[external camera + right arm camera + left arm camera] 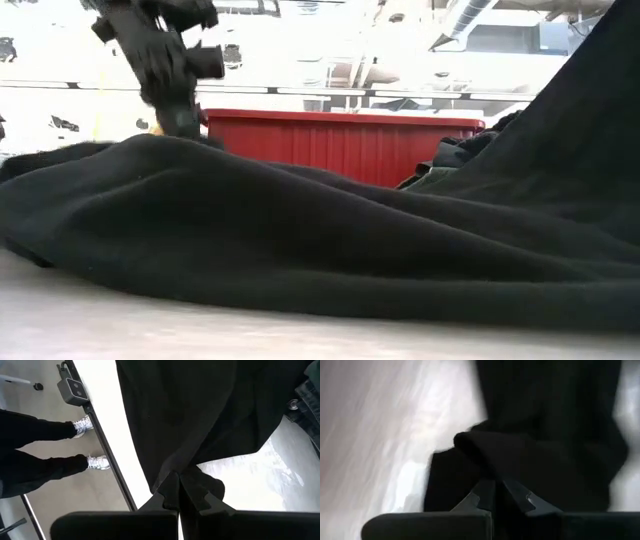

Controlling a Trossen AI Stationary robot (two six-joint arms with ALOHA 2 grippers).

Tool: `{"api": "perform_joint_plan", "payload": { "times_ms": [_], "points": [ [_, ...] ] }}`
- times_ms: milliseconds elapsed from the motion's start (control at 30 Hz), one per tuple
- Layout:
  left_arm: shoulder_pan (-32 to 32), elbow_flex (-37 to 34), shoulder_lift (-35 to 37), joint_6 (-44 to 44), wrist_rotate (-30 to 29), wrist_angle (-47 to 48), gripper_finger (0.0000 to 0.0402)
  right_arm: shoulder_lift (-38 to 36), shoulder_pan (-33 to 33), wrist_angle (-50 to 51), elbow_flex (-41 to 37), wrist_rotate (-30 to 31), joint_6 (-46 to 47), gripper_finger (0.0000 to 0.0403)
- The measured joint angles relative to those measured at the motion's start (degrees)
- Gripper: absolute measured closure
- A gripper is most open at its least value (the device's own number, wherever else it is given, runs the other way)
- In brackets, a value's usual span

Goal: Fold Laundry from Bin
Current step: Fold the black shirt

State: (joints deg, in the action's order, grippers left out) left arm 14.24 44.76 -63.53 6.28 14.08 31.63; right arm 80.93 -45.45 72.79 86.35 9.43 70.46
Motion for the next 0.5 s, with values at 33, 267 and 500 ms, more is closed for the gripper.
{"api": "perform_joint_plan", "payload": {
  "times_ms": [33, 267, 500],
  "points": [
    [0.00, 1.55, 1.99, -0.40, 1.94, 1.76, 0.0401, -0.48, -0.19, -0.01, 0.00, 0.57, 0.01, 0.0385],
    [-0.02, 13.39, 15.02, 1.71, 6.49, 8.71, 0.0401, -6.48, -9.00, 6.80, 0.00, 14.10, 11.31, 0.0385],
    [-0.02, 23.60, 24.26, 4.78, 6.45, 6.61, 0.0401, -9.49, -24.74, 16.85, 0.00, 35.02, 31.29, 0.0385]
  ]
}}
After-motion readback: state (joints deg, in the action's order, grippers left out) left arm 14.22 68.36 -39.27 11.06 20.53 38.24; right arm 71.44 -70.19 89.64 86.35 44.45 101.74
